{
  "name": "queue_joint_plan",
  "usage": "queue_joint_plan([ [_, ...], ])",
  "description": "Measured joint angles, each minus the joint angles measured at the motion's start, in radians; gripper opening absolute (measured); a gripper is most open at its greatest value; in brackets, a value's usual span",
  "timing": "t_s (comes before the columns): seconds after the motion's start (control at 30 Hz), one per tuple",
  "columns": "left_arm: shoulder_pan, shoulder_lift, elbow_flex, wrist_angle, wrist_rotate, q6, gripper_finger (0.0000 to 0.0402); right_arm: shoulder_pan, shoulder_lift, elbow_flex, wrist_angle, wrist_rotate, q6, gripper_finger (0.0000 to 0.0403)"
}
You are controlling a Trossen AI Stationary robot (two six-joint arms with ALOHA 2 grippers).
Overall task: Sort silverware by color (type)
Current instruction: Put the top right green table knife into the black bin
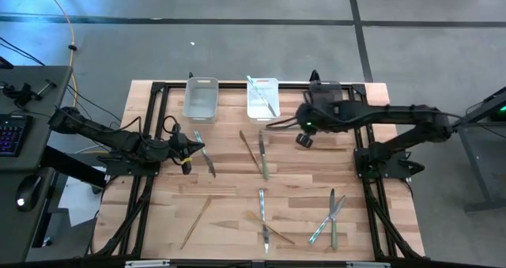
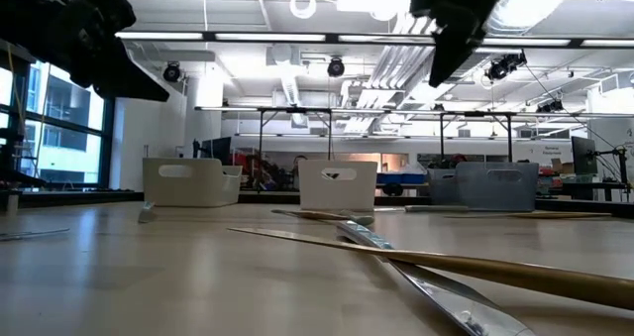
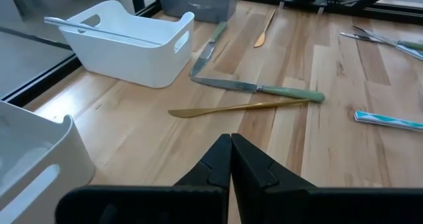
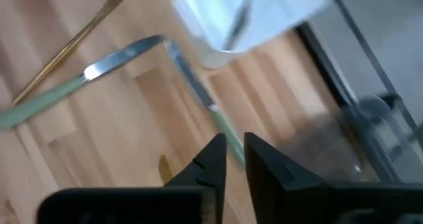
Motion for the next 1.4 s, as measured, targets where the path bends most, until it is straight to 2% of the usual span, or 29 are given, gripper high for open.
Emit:
queue_joint_plan([
  [0.2,0.000,0.000,0.000,-0.006,0.036,0.000,0.0000,-0.100,0.182,0.000,0.124,-0.166,-0.232,0.0125],
  [0.3,0.000,0.000,0.000,-0.007,0.054,0.000,0.0000,-0.168,0.276,0.000,0.139,-0.239,-0.332,0.0148],
  [0.53,-0.013,0.000,0.000,-0.012,0.056,0.000,0.0000,-0.285,0.438,0.000,0.171,-0.310,-0.487,0.0156],
  [0.77,-0.013,0.000,0.000,-0.016,0.055,0.000,0.0000,-0.350,0.510,0.000,0.222,-0.377,-0.543,0.0156],
  [1.07,-0.013,0.000,0.000,-0.015,0.055,0.000,0.0000,-0.359,0.570,0.003,0.237,-0.391,-0.551,0.0129],
  [1.4,-0.013,0.000,0.000,-0.015,0.054,0.000,0.0000,-0.358,0.599,0.005,0.236,-0.390,-0.536,0.0036],
])
